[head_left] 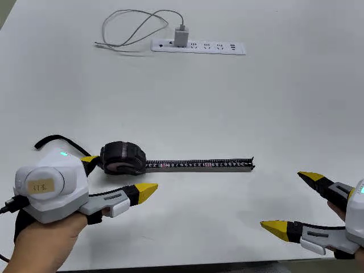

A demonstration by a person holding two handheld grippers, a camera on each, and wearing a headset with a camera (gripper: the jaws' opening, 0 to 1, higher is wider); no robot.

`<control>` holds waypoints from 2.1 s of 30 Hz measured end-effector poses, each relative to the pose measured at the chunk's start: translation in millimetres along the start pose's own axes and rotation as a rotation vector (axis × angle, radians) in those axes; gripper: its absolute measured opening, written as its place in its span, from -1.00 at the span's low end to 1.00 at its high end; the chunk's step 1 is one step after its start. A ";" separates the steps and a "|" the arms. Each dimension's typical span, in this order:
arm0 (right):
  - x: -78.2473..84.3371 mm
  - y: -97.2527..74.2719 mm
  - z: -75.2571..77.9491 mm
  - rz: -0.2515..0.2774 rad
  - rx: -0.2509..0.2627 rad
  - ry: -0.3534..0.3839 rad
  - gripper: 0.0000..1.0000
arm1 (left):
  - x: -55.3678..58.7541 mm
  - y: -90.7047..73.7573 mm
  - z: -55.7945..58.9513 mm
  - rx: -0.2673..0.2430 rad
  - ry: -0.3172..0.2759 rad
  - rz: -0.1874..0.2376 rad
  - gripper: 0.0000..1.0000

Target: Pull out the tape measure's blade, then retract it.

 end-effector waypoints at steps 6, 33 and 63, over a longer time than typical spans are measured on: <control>3.1 0.9 0.2 -0.007 0.005 -0.004 0.59 | -0.6 2.8 0.9 -0.055 -0.001 0.008 0.66; -4.2 19.8 26.0 -0.127 -0.073 -0.192 0.27 | 2.6 17.1 -5.9 -0.208 -0.085 0.004 0.57; -24.1 64.5 53.4 -0.256 -0.275 -0.354 -0.06 | -0.2 28.5 -15.7 -0.309 -0.174 0.001 0.46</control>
Point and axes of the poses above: the centre of the closed fingertips' face, and the gripper's own axes: y roughly forward along the fingers, z roughly to its right, x roughly out of its underside, the point moved 3 cm from there along -y, roughly backward along the fingers, and after that the axes turned 4 degrees about -x, right-handed, at the moved point
